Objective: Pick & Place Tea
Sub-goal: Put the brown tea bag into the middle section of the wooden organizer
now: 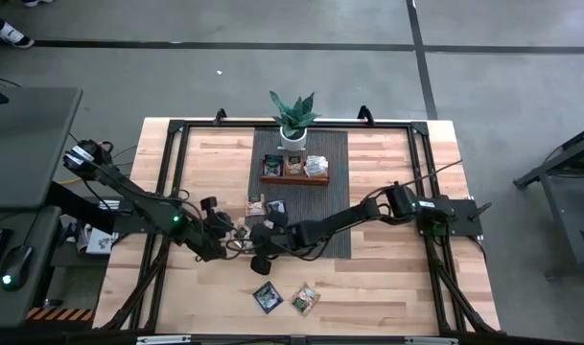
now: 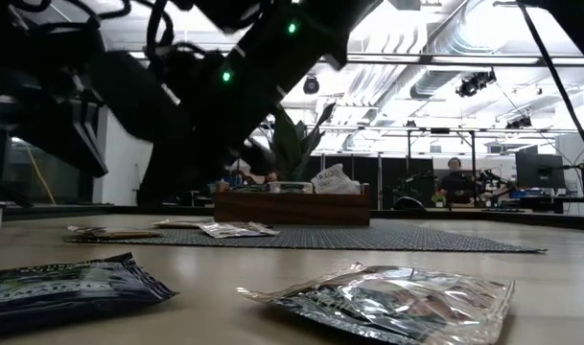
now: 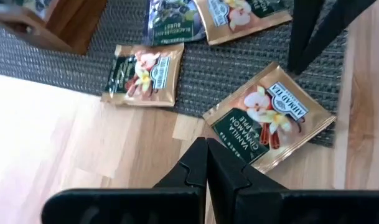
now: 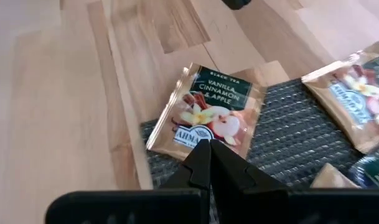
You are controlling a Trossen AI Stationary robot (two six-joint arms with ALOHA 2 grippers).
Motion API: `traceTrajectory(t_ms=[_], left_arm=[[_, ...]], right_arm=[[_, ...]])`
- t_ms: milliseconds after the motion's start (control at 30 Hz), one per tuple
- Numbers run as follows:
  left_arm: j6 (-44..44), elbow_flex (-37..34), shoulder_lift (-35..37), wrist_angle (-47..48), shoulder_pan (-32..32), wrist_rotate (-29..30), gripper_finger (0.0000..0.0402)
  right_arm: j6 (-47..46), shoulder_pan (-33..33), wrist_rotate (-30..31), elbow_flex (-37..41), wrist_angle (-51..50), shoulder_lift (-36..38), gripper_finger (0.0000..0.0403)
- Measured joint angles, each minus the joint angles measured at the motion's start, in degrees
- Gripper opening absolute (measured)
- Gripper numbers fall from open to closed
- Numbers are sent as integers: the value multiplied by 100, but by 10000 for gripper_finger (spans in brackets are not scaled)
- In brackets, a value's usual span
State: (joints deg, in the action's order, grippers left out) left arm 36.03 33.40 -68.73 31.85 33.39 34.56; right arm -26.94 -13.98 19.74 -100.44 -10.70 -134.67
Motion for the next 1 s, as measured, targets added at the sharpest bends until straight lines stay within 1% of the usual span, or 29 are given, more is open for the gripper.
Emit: traceTrajectory(t_ms=[233, 467, 600, 800, 1000], left_arm=[[635, -345, -2, -80, 2, -60, 0], [1055, -567, -2, -210, 1, -81, 0], [1281, -601, -2, -248, 2, -107, 0], [1336, -601, -2, -529, 1, -127, 0], [1553, -601, -2, -530, 0, -194, 0]], right_arm=[[-1, 3, -40, 2, 134, -182, 0], [0, 2, -61, 2, 163, -223, 0], [-51, 2, -82, 2, 150, -221, 0], [-244, 15, -124, -16, 235, -359, 0], [-518, 15, -112, -26, 241, -481, 0]])
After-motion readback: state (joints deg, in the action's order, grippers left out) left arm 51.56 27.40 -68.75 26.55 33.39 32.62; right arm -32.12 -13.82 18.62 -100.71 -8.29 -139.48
